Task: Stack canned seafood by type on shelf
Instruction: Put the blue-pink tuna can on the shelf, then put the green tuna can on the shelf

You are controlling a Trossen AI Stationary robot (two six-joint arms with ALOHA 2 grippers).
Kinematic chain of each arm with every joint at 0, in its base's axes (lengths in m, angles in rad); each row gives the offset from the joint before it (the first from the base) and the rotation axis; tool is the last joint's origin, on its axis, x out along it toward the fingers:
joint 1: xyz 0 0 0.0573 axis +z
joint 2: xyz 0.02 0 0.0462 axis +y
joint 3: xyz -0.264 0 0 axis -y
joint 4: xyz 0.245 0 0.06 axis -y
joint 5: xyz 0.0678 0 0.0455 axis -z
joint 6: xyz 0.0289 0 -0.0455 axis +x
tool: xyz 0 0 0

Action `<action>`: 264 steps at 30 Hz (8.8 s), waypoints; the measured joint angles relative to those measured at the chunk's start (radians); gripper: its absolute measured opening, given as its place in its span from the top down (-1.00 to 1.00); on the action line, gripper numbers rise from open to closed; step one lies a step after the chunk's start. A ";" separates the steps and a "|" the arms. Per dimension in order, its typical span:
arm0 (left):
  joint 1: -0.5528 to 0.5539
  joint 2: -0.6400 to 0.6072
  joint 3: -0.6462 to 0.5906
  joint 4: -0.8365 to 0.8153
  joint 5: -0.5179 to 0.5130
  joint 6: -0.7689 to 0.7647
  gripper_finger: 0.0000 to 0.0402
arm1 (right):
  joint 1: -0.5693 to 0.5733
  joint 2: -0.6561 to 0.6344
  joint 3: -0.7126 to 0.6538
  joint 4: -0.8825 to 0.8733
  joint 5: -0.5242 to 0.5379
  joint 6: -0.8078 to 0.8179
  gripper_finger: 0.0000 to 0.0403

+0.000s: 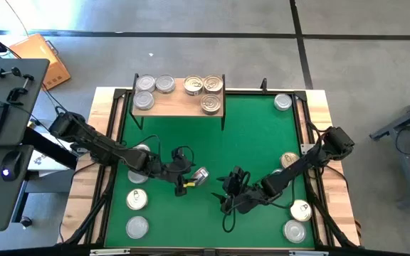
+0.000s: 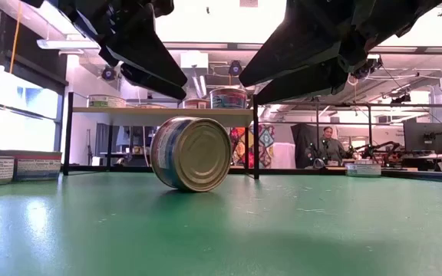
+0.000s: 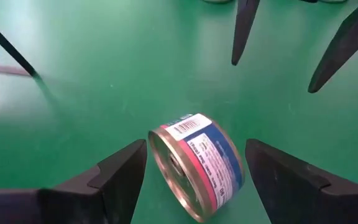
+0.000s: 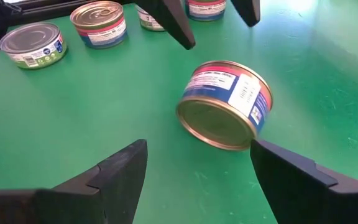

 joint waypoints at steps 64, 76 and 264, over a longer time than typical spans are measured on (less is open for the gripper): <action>0.000 0.439 0.000 0.591 -0.372 0.101 0.06 | -0.002 0.000 0.000 -0.023 -0.002 0.042 -0.39; -0.118 0.249 -0.001 0.479 -0.545 0.383 0.16 | -0.002 0.000 0.000 -0.026 -0.002 0.043 -0.39; -0.103 -0.448 -0.313 0.224 -0.216 0.231 1.00 | 0.070 -0.246 -0.077 -1.266 -0.536 0.931 0.99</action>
